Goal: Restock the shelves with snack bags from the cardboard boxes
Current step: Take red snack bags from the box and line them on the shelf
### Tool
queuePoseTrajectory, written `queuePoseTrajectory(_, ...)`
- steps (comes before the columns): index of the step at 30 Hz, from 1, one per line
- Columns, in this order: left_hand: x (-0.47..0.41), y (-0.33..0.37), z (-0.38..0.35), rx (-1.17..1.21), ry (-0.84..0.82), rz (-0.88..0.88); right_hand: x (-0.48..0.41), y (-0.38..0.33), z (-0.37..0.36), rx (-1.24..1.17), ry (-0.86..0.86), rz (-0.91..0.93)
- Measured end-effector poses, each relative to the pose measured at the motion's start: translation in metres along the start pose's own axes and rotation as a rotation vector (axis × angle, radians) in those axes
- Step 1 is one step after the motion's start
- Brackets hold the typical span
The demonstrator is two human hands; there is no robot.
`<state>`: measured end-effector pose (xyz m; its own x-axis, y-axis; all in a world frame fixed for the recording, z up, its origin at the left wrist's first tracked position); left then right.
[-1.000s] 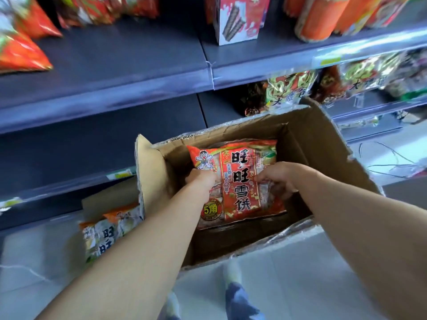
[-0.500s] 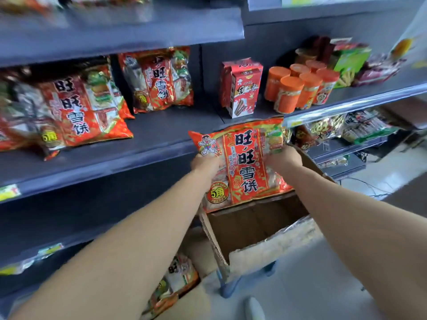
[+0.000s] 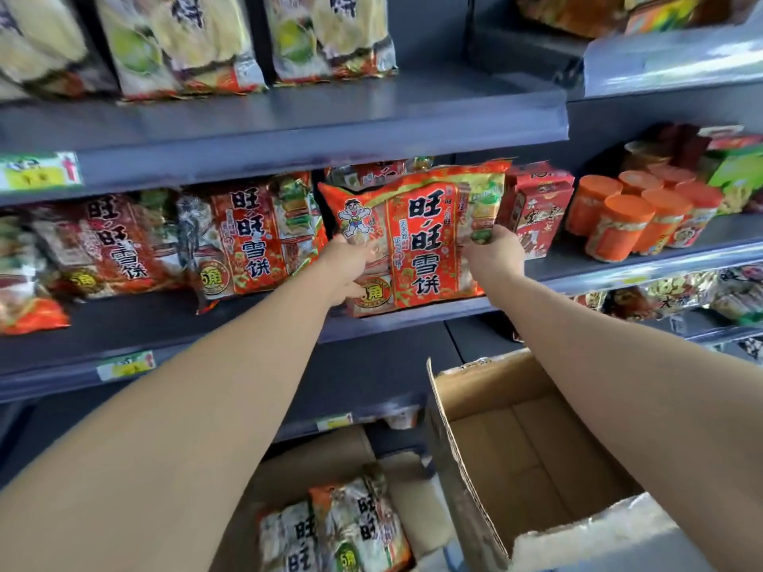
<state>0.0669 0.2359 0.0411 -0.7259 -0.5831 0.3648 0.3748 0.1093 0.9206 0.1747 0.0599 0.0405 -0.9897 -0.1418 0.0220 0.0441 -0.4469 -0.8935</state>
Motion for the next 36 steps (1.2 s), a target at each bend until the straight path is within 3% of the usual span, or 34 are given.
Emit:
queuePoseTrajectory(20, -0.176, -0.001, 0.020, 0.125, 0.170, -0.076, -0.135, 0.004, -0.133, -0.080, -0.198, 0.005)
queuePoseTrajectory(25, -0.174, -0.006, 0.024, 0.091, 0.128, -0.094, -0.130, 0.005, -0.140, -0.057, -0.191, 0.023)
queuePoseTrajectory(30, -0.138, -0.016, 0.027, -0.038, 0.096, -0.113, -0.099, 0.008, -0.138, 0.061, -0.043, 0.044)
queuePoseTrajectory(36, -0.060, -0.040, 0.055, -0.005, -0.128, -0.115, -0.001, 0.006, -0.148, 0.160, -0.153, 0.091)
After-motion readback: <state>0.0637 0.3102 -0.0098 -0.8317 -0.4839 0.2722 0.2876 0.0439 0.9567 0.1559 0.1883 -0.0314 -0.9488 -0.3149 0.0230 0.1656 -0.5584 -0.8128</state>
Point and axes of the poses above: each hand's wrist, its own x-axis away from the middle knuckle, its own z-axis out of the back of the hand, y = z × x, the point moved 4 cm from there along -x, towards the middle knuckle
